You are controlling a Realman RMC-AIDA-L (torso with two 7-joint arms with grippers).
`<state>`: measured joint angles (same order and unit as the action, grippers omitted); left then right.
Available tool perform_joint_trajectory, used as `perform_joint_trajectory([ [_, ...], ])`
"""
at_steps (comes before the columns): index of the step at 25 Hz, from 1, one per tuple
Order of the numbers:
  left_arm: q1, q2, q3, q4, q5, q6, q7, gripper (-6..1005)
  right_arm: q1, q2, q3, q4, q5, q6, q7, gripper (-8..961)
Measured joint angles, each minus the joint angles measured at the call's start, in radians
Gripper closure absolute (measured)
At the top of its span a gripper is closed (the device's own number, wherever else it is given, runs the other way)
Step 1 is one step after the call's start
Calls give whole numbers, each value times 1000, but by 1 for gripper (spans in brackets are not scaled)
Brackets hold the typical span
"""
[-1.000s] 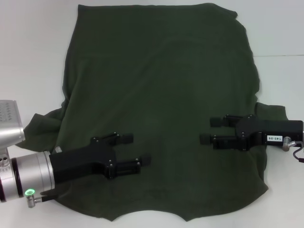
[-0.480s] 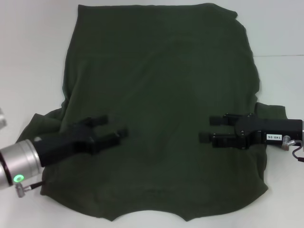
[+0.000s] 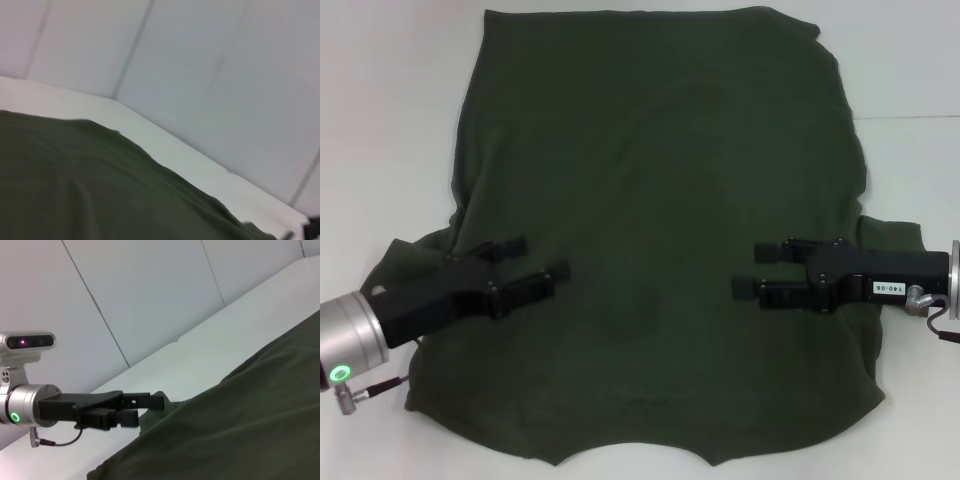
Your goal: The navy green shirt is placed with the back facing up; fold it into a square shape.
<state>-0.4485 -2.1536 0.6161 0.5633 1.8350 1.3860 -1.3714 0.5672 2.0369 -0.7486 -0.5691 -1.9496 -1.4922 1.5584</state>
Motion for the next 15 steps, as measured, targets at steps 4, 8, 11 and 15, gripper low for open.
perform_joint_trajectory([
  [4, -4, -4, 35, 7, 0, -7, -2, 113, 0, 3, 0, 0, 0, -1, 0, 72],
  [8, 5, -6, 15, 10, -6, -26, -3, 114, 0, 3, 0, 0, 0, -2, 0, 72],
  [11, 15, -2, -17, 10, -7, -42, -7, 114, 0, 4, 0, 0, 0, -3, 0, 72],
  [15, 36, 2, -47, 22, -7, -51, -10, 114, 0, 6, 0, 0, 0, -6, 0, 72],
])
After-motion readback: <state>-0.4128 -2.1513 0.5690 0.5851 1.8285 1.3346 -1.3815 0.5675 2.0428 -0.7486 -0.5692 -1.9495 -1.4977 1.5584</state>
